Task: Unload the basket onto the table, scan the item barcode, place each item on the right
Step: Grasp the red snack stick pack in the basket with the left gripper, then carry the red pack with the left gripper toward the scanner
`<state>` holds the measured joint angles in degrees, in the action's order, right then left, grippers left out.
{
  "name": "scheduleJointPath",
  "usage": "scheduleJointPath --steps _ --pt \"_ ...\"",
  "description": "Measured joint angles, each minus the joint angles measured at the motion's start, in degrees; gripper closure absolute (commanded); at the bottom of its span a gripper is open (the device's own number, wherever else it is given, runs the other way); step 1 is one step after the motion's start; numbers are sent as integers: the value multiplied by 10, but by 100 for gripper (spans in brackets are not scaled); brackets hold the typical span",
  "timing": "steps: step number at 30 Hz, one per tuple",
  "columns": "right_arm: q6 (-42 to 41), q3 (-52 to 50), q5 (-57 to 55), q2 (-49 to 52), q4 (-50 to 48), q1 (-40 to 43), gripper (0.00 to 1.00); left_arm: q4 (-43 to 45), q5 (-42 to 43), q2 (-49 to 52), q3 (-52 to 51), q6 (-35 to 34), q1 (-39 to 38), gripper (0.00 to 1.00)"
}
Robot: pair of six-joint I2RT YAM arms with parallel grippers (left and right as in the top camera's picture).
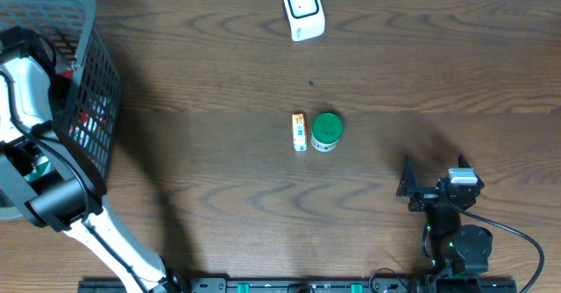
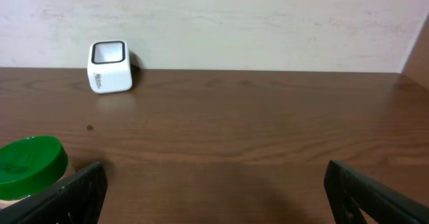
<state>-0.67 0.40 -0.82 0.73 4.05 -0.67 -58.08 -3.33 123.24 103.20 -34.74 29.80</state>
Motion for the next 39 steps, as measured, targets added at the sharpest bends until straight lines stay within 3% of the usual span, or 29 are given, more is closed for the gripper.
scheduleJointPath --steps 9,12,18,29,33,39 --pt "0 0 0 0 0 0 1 1 1 0 -4 -1 0 85" --pt "0 0 0 0 0 0 1 0 0 -1 -4 2 0 90" --pt "0 0 0 0 0 0 1 1 1 -49 -4 10 2 93" --pt "0 0 0 0 0 0 1 -16 0 -336 9 24 -8 92" --pt "0 0 0 0 0 0 1 -61 2 -402 10 42 -61 92" --pt "0 0 0 0 0 0 1 -130 11 -427 9 52 -206 93"
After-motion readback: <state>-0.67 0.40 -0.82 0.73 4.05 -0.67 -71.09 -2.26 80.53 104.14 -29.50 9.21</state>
